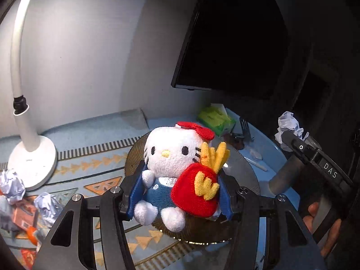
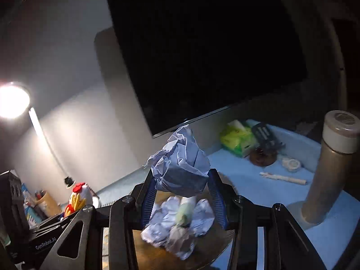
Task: Organize objects
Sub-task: 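Carry the Hello Kitty plush and paper ball over the amber bowl and open both tools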
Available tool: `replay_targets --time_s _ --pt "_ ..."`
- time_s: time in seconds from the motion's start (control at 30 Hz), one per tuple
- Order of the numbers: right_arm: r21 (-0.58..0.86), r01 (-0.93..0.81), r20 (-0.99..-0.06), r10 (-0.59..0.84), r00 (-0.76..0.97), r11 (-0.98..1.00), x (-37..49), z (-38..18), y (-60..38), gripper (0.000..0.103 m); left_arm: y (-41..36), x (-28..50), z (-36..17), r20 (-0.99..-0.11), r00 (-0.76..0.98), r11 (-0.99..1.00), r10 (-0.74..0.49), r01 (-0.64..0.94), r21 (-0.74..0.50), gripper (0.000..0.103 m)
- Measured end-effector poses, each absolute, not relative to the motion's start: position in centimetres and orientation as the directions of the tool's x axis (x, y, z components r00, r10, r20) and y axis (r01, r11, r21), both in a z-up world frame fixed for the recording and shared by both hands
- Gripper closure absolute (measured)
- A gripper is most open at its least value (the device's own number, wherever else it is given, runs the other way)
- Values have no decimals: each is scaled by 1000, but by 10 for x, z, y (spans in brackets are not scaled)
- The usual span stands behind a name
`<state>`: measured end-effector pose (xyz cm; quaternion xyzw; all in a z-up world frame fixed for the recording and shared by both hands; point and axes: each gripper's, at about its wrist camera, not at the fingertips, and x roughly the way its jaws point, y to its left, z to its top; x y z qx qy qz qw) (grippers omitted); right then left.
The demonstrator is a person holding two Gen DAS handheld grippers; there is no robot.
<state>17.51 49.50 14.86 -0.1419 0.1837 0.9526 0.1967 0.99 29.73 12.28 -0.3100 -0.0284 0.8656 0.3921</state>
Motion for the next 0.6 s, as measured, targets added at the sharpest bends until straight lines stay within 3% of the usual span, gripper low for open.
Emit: replay_targets --time_s 0.27,0.4,0.53,0.6 --pt "353 -444 -420 285 -862 -824 144 101 526 59 322 -1 84 -541 -487 -704 686 -634 -321 50" --pt "323 -493 -414 348 -841 -808 145 91 522 59 327 -5 77 -560 -472 -706 681 -626 -331 50" --pt "363 -471 -433 302 -849 -804 140 79 531 58 330 -1 80 -550 -477 -700 685 -640 -317 50" --pt "366 -471 -438 298 -848 -803 140 76 531 48 331 2 81 -543 -498 -709 676 -640 -296 46"
